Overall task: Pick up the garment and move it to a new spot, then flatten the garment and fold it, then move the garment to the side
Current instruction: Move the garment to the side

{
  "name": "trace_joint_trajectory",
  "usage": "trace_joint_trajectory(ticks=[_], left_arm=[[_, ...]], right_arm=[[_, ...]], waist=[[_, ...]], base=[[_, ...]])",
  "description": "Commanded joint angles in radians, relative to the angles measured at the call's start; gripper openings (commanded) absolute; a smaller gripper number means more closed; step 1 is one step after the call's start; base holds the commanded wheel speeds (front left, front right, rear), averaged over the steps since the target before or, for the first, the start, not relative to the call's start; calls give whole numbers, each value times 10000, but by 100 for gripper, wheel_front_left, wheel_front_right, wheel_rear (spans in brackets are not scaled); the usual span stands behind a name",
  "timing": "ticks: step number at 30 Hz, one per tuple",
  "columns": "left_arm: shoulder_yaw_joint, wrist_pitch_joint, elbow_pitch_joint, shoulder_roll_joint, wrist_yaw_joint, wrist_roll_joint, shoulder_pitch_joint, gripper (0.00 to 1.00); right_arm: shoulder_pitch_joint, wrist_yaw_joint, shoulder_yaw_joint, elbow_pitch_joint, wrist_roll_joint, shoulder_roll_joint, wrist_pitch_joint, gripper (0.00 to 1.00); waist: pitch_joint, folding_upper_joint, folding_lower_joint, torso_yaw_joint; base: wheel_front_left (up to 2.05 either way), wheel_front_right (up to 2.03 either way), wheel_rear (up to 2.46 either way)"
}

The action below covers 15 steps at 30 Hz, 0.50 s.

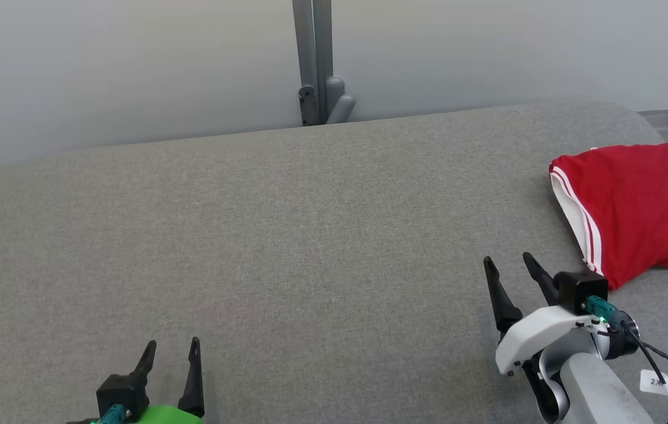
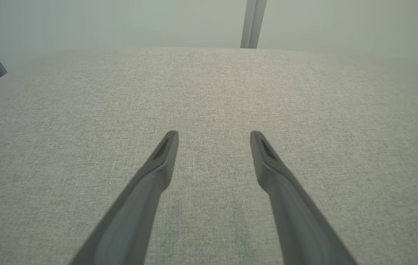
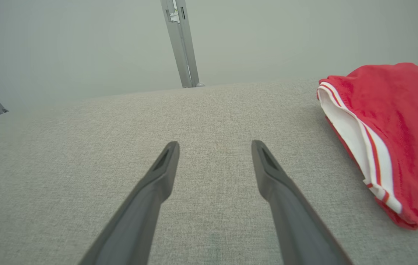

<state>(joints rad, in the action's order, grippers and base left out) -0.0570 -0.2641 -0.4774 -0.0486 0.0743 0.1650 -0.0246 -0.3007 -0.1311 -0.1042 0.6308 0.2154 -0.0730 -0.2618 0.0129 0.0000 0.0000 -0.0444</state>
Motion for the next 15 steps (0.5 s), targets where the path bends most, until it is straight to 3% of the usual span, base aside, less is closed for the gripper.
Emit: trace_joint_trajectory(ticks=[1,15], left_arm=[[96,7,52,-43,-52,-2,137,100],[479,7,716,-43,-67,138,358,100]], right_arm=[[238,11,73,-144,-124,40,-36,100],[1380,11,615,-1690,-870,175,-36,100]], waist=[[149,0,0,171],[243,0,0,465]], base=[[0,0,0],[0,0,0]])
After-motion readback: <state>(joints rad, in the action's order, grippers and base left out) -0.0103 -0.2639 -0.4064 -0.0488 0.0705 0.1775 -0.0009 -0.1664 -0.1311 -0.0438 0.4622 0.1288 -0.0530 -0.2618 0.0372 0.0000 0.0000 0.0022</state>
